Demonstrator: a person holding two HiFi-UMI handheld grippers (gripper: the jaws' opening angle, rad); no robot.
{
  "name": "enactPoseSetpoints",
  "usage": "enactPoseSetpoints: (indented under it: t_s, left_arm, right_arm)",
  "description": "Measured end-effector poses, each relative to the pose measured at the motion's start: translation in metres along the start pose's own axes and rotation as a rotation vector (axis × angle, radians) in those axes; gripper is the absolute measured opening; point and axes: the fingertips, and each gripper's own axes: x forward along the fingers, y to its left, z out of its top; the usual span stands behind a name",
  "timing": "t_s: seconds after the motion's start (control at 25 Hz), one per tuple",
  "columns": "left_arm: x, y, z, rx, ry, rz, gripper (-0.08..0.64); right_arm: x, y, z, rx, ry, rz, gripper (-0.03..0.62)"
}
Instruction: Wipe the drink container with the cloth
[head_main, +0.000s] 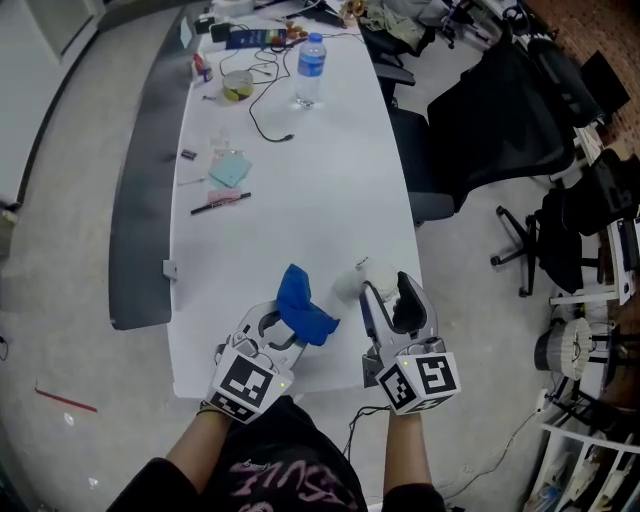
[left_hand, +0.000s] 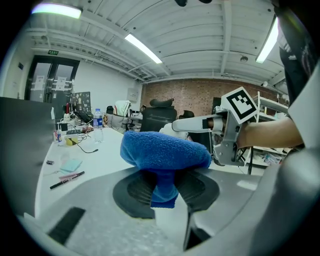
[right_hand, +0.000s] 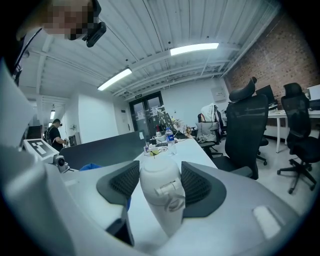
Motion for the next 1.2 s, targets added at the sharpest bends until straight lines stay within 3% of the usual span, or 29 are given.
enactPoseSetpoints:
  t_s: [0.2, 0.48, 0.96, 1.2]
  left_arm:
    - [0.000, 0.007, 0.002, -0.017, -0.001, 0.014, 0.106]
    - [0.009, -0.004, 0.007, 0.010, 0.010, -0.028, 0.107]
    - [0.047, -0.032, 0.023, 0.150, 0.037, -0.151, 0.107]
    - [0.062, -0.037, 0.029, 0.196, 0.045, -0.176, 0.107]
  right_arm:
    - [-0.001, -0.001, 0.000, 0.005, -0.005, -0.002, 0.268]
    - [0.001, -0.001, -0.001, 0.010, -0.010, 0.004, 0.270]
    - [0.000, -0.001, -0.001, 0.012, -0.007, 0.015, 0.270]
    - [0.001, -0.002, -0.002, 0.015, -0.007, 0.016, 0.268]
